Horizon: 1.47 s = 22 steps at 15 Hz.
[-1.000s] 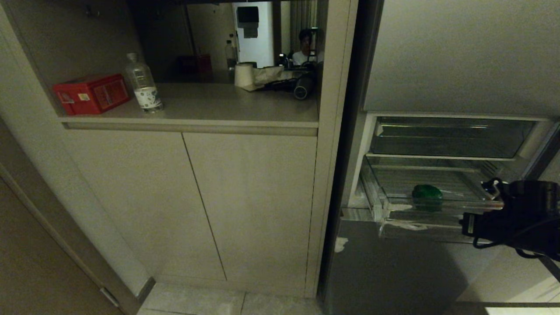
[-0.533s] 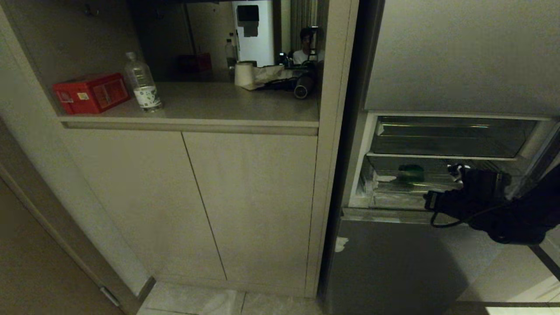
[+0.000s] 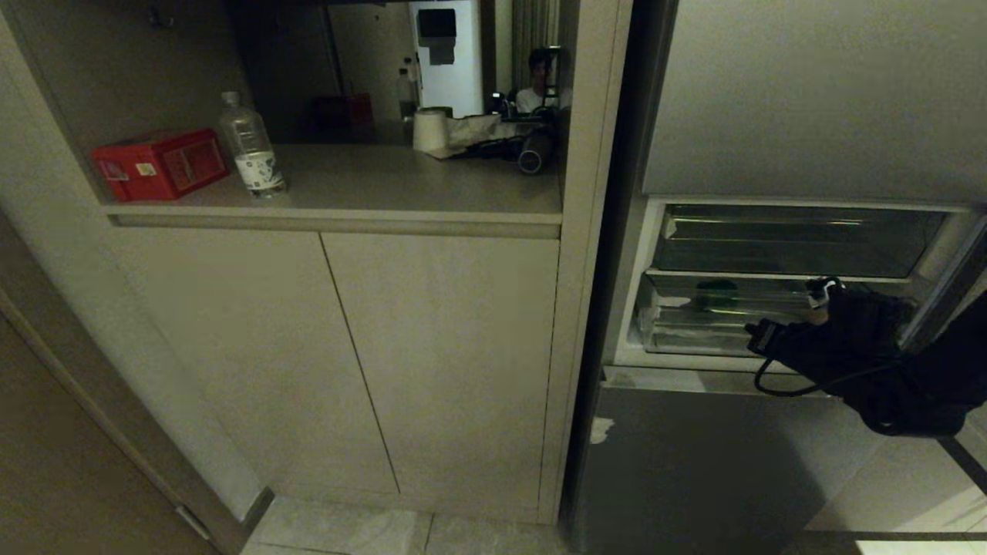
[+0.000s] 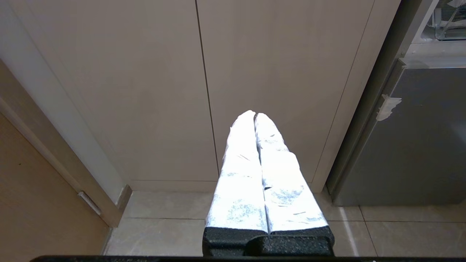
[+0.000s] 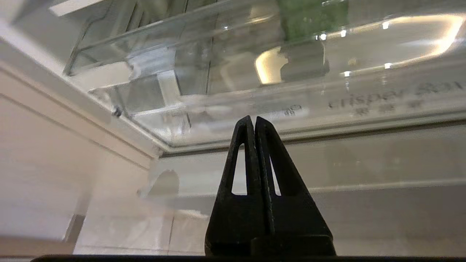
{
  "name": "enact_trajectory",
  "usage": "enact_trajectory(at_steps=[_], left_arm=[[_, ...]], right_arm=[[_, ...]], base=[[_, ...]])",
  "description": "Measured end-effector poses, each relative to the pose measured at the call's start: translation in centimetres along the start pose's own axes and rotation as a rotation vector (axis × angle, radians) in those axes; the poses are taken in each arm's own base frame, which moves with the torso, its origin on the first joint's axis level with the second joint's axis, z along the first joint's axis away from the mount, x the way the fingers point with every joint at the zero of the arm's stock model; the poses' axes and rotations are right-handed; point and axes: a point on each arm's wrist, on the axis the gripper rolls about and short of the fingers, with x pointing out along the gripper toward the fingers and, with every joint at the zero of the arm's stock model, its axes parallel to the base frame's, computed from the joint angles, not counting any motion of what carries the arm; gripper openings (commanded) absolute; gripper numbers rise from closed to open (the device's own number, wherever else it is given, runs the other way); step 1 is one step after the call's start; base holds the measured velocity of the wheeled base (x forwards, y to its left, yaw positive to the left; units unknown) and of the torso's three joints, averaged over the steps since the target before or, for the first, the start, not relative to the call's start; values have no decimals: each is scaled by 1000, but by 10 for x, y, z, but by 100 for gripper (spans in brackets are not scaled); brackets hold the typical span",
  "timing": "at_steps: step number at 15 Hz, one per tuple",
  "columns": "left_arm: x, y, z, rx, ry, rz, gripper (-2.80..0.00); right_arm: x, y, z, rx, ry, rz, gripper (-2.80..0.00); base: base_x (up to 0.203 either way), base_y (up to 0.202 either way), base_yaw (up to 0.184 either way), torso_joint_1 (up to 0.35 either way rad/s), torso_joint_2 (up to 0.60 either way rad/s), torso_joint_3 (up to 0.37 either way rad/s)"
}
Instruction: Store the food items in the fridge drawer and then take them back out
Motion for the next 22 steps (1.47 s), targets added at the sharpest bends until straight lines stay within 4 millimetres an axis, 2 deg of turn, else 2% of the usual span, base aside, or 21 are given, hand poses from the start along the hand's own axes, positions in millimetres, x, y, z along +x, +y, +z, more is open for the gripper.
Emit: enact_trajectory(at_steps=[2, 5, 10, 14, 17, 22], left_arm=[[0, 0, 0, 0, 0, 1, -280], [0, 0, 0, 0, 0, 1, -280], [0, 0, 0, 0, 0, 0, -280], [0, 0, 0, 0, 0, 0, -280], [0, 0, 0, 0, 0, 0, -280], [0, 0, 0, 0, 0, 0, -280]], right_arm=[[-5, 2, 2, -8, -4, 6, -280], [0, 1, 3, -9, -12, 9, -280], [36, -7, 3, -23, -58, 16, -280], [56, -13, -2, -5, -74, 24, -280], [64, -14, 1, 61, -97, 35, -280], [72, -16, 3, 51, -157, 51, -280]], base=[[0, 0, 0, 0, 0, 0], [0, 0, 0, 0, 0, 0], [0, 0, 0, 0, 0, 0], [0, 0, 0, 0, 0, 0], [0, 0, 0, 0, 0, 0], [0, 0, 0, 0, 0, 0]])
